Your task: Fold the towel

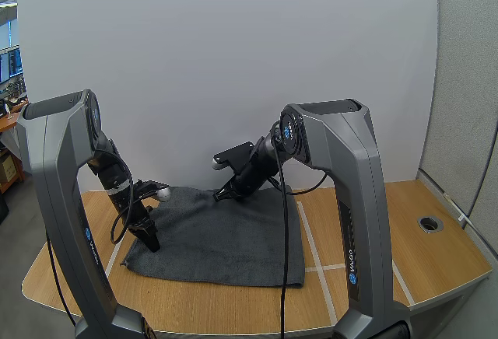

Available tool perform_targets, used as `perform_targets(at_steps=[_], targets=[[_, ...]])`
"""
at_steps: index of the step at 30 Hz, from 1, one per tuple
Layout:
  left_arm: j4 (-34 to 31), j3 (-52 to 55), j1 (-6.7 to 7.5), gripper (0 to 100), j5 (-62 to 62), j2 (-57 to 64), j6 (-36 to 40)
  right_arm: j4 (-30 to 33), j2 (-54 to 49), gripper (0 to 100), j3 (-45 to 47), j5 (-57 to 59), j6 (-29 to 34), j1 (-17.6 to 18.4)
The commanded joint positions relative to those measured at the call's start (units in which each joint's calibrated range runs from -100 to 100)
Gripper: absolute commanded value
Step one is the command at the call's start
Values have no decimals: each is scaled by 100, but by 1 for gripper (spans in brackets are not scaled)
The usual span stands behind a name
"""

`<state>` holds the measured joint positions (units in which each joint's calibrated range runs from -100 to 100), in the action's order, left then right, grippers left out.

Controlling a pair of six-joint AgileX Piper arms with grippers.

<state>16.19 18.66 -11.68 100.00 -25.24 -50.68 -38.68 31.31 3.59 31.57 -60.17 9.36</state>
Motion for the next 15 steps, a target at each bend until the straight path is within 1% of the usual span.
perform_targets(at_steps=[1, 5, 6, 11, 15], targets=[[-239, 71, 20, 0, 0, -144, 63, 131, 41, 0, 45, -1287, -16, -38], [-478, 211, 20, 0, 0, -144, 63, 97, -22, 0, 45, -1340, -16, -38], [-584, 345, 20, 0, 0, -144, 63, 86, -62, 0, 45, -1212, -16, -38], [-591, 528, 20, 0, 0, -144, 51, 86, -386, 0, 45, -375, 35, -38], [-704, 543, 20, 0, 0, -144, 23, 86, -757, 0, 45, 110, 210, -46]])
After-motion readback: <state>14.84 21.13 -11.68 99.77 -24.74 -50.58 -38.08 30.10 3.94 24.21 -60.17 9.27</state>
